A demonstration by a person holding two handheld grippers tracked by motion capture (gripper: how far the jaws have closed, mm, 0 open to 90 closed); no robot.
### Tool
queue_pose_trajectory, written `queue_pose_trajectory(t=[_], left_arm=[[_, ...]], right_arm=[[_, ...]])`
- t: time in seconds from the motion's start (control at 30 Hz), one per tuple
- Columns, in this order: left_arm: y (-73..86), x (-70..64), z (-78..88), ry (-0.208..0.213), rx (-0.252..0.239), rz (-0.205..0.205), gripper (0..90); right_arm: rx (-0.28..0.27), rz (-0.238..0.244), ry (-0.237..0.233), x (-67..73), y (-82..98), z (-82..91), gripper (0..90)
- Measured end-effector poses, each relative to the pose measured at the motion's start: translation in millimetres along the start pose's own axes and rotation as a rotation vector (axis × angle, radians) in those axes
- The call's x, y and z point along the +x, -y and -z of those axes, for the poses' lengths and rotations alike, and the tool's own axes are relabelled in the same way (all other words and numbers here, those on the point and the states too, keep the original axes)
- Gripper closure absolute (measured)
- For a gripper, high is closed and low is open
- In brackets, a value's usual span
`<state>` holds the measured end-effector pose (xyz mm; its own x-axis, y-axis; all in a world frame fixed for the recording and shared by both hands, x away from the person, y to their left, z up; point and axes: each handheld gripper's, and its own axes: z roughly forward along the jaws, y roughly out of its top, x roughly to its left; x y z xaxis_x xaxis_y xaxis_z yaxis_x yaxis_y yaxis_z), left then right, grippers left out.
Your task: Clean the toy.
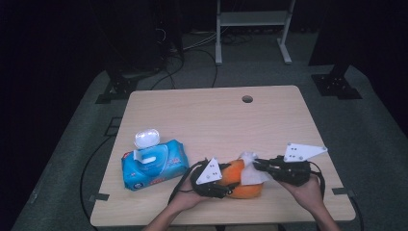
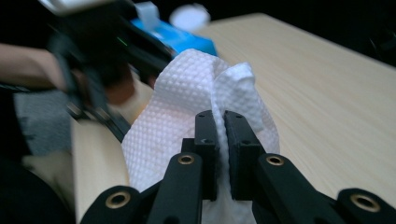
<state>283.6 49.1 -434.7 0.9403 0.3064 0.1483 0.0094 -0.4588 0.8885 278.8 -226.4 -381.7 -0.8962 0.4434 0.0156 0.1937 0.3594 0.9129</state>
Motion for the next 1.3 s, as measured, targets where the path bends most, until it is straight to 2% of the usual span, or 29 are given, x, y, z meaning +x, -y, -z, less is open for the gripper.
queue_pose_trajectory(t=[0.07, 0.13, 0.23, 0.33, 0.4, 0.53, 0.6, 0.63, 0.7, 0.77, 0.8, 0.87, 0.9, 0.97, 1.0, 1.03, 1.07, 1.17, 1.23, 1.3], left_arm=[[2.1, 2.2, 1.9, 0.000, 0.005, 0.015, 38.4], [6.5, 6.7, 5.1, 0.002, 0.017, 0.038, 38.5], [11.8, 12.0, 7.0, 0.013, 0.012, 0.077, 38.5], [12.5, 14.2, 6.4, 0.014, 0.010, 0.094, 38.4], [13.3, 15.1, 6.9, 0.015, 0.012, 0.096, 38.4], [12.8, 13.8, 6.8, 0.012, 0.012, 0.091, 38.4], [13.2, 14.9, 7.2, 0.008, 0.011, 0.104, 38.3], [13.4, 15.4, 7.2, 0.009, 0.011, 0.108, 38.3], [12.6, 15.1, 5.7, 0.006, 0.007, 0.113, 38.3], [11.3, 14.1, 4.7, 0.002, 0.009, 0.106, 38.4], [11.2, 14.1, 4.9, 0.000, 0.011, 0.106, 38.3], [12.3, 15.2, 5.6, 0.000, 0.006, 0.122, 38.3], [12.6, 15.5, 5.7, 0.002, 0.007, 0.125, 38.3], [10.7, 13.1, 4.8, -0.009, 0.000, 0.115, 38.3], [8.8, 11.4, 3.9, -0.019, 0.000, 0.108, 38.5], [7.5, 10.9, 3.3, -0.021, -0.004, 0.104, 38.7], [6.1, 10.6, 2.6, -0.024, -0.003, 0.107, 38.8], [1.4, 5.6, -0.1, -0.030, 0.000, 0.082, 38.5], [-2.0, 1.4, -2.0, -0.029, -0.003, 0.068, 37.8], [-3.4, -0.9, -2.4, -0.020, -0.004, 0.055, 36.3]], right_arm=[[0.028, 0.042, -0.026, 10.5, -5.6, -12.1, 83.2], [0.091, 0.056, -0.022, 10.5, 0.6, -21.0, 83.2], [0.082, -0.020, -0.036, -3.6, 16.0, -17.9, 83.2], [0.055, -0.047, 0.001, -10.8, 17.9, -5.4, 83.0], [0.042, -0.057, 0.001, -11.5, 18.0, -2.3, 83.1], [0.077, -0.082, -0.016, -16.7, 26.2, -4.0, 83.0], [0.122, -0.090, 0.030, -21.9, 29.3, 1.7, 83.0], [0.117, -0.101, 0.044, -24.3, 31.8, 6.2, 83.0], [0.058, -0.119, 0.025, -24.3, 29.6, 12.2, 83.0], [0.013, -0.096, 0.006, -18.8, 21.1, 13.5, 83.0], [0.010, -0.084, -0.001, -15.9, 18.1, 11.6, 82.9], [0.042, -0.068, -0.015, -13.1, 18.6, 3.7, 82.8], [0.073, -0.076, -0.022, -13.8, 23.8, -1.6, 82.6], [0.084, -0.114, -0.040, -19.0, 31.7, -2.0, 82.5], [0.092, -0.115, -0.032, -21.7, 33.4, 1.1, 82.6], [0.099, -0.111, -0.005, -22.8, 33.0, 5.7, 82.7], [0.091, -0.109, 0.013, -23.5, 31.5, 10.0, 82.7], [0.010, -0.091, 0.000, -17.1, 19.3, 16.8, 82.6], [-0.022, -0.048, -0.014, -9.3, 8.3, 12.5, 82.6], [0.011, -0.015, -0.019, -3.8, 2.9, 3.0, 82.4]])
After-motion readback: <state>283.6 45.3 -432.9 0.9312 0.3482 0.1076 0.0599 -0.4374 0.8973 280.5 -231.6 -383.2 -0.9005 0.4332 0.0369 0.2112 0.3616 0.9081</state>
